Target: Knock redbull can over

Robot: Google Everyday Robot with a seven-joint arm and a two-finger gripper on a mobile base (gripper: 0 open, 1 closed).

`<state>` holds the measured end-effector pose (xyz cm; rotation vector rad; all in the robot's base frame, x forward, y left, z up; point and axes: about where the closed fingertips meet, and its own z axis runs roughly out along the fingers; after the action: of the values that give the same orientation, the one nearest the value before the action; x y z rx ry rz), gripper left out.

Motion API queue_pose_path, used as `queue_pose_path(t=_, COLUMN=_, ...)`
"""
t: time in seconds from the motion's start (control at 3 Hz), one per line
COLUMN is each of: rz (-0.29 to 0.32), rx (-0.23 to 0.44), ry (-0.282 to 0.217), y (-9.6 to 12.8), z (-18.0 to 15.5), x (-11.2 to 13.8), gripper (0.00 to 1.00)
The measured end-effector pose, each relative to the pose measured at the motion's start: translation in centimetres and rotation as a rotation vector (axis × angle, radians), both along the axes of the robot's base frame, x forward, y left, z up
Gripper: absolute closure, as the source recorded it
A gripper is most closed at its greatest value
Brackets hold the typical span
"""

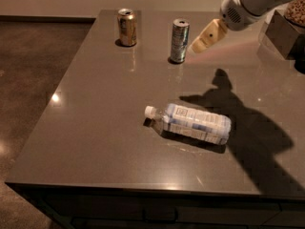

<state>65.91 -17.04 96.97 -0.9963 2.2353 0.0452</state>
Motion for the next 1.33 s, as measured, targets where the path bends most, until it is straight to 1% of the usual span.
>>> queue_pose_path(t=0.33, rz=-0.025, rx=0.048, ry=-0.013, y=1.1, z=-1.0, x=2.4, gripper=0.0)
queue_pose_path(t=0.67, rz=-0.033, rx=0.078, ry=-0.018, y=2.2, z=-1.7, x=4.4, gripper=0.0)
queue_pose_path(t=1.0, rz=-0.017, rx=0.117, ry=-0.031, y=3.5, z=-2.2, x=6.8, gripper=0.0)
queue_pose_path(t=1.33, rz=0.019, rx=0.142, ry=-0.046, y=5.0, z=-2.5, x=8.3, gripper=0.0)
